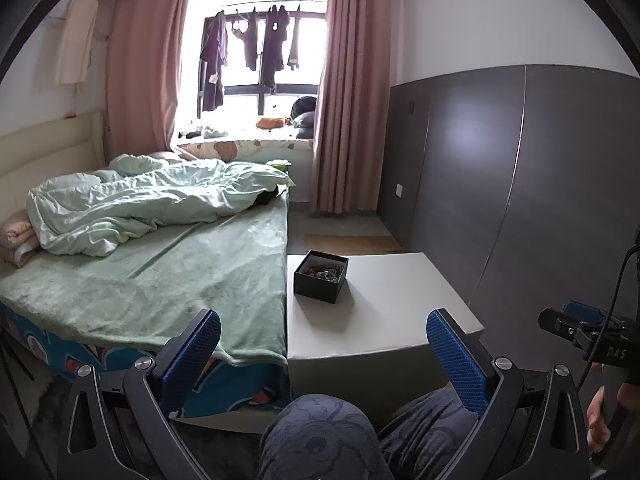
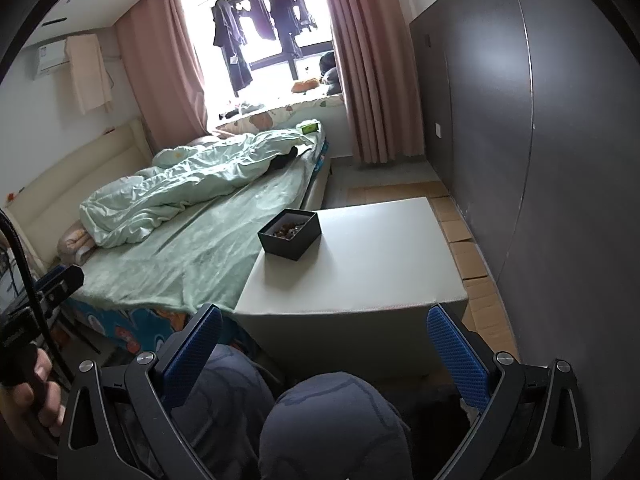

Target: Organize jewelry

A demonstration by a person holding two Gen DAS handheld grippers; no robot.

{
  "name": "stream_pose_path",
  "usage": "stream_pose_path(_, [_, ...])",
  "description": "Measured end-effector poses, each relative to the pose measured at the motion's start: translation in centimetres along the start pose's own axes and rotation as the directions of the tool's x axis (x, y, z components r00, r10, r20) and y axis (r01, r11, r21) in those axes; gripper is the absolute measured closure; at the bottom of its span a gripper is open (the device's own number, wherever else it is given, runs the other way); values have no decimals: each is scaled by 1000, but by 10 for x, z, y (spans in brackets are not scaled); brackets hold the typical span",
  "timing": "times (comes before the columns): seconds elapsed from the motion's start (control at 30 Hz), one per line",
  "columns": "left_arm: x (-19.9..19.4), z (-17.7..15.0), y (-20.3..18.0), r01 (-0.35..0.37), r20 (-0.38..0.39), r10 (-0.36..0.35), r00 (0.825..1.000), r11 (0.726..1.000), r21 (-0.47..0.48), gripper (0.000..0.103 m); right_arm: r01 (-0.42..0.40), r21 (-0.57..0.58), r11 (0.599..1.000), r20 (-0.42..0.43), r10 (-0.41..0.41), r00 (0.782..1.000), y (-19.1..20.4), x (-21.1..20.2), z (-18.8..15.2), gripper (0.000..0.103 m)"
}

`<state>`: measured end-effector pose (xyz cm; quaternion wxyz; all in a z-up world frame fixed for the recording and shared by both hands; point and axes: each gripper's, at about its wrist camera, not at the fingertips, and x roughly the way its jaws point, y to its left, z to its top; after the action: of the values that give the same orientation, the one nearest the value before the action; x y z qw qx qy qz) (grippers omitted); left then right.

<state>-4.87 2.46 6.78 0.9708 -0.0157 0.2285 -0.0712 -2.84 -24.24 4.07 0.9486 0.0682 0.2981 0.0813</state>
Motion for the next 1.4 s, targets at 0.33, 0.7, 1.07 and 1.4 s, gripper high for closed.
stream_pose_path(0.33, [-6, -2, -2, 7, 9, -7, 1000, 1000, -4, 0, -3, -14, 1000, 1, 3, 1000, 7, -1, -1, 0])
stream_pose_path(0.7, [-9, -4, -4, 10, 10, -10, 1000, 1000, -1, 0, 0, 8, 1000, 15, 0, 1000, 4, -2, -2, 0])
stream_pose_path(1.07, [-13, -4, -3, 9, 15, -9, 1000, 1000, -4, 0, -4, 5, 1000, 13, 4, 1000, 5, -1, -6, 0])
stream_pose_path(1.4, [-19, -2, -10, 13, 17, -13, 1000, 1000, 3, 0, -3, 7, 1000, 21, 2, 1000, 5, -3, -6, 0])
